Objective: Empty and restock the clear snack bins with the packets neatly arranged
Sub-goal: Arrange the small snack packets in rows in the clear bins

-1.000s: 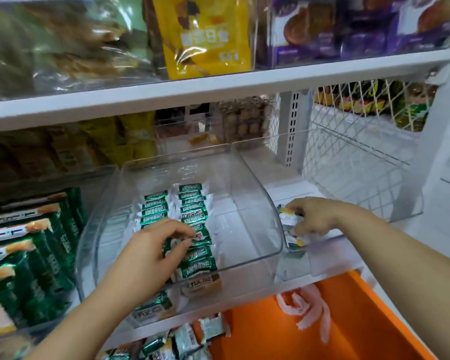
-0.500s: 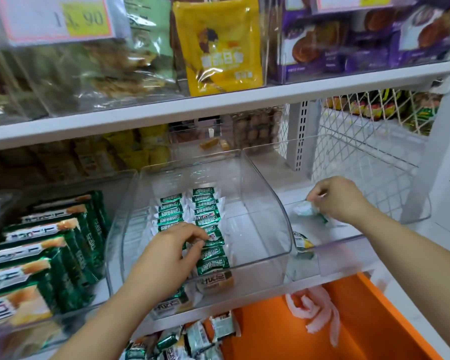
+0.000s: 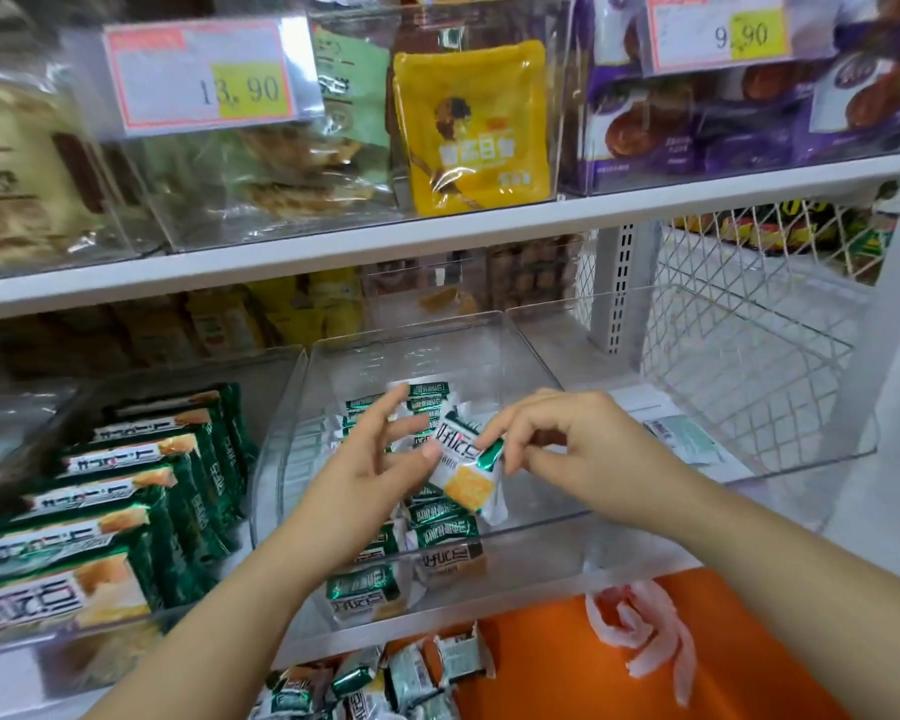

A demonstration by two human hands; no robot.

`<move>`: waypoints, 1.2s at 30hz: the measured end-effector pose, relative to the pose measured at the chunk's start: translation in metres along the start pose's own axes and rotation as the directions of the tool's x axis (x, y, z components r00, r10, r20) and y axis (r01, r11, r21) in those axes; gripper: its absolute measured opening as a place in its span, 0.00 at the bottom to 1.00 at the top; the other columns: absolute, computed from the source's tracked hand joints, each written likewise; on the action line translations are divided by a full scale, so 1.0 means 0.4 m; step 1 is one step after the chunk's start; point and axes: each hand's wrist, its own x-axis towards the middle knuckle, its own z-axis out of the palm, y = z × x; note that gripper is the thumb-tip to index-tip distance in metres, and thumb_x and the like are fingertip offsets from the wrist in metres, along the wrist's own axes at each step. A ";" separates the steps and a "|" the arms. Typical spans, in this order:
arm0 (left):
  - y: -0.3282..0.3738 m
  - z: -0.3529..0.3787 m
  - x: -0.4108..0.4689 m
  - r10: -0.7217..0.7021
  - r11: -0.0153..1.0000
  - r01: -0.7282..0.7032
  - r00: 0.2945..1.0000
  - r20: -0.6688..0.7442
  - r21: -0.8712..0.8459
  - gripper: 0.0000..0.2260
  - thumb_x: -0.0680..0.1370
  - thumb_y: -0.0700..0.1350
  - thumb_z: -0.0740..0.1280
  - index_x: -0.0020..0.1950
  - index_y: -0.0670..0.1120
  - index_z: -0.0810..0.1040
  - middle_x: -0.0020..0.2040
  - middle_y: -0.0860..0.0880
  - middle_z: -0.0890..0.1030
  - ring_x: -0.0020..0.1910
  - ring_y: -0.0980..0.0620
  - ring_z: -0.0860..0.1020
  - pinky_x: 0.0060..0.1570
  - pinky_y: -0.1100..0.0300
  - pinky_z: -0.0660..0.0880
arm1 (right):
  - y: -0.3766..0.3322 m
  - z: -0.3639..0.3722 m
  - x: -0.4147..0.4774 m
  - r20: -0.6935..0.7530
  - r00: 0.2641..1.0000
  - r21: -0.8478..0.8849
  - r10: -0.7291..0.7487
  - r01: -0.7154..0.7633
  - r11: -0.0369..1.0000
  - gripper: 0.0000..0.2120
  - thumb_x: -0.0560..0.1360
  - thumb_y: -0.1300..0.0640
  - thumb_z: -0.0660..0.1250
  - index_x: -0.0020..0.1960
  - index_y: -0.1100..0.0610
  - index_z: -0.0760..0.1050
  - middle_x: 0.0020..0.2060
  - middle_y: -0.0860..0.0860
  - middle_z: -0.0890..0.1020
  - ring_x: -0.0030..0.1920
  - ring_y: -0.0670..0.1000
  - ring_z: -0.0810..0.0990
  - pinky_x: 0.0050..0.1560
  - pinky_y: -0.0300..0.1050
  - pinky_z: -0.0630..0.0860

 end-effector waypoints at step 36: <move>-0.043 -0.019 -0.025 0.039 0.647 -0.216 0.967 0.251 0.732 0.14 0.82 0.53 0.56 0.63 0.54 0.77 0.61 0.60 0.72 0.61 0.59 0.70 0.62 0.61 0.67 | -0.013 -0.016 0.022 0.173 0.958 -0.160 0.230 -0.203 0.966 0.06 0.76 0.51 0.64 0.46 0.44 0.80 0.40 0.37 0.83 0.45 0.37 0.80 0.49 0.31 0.76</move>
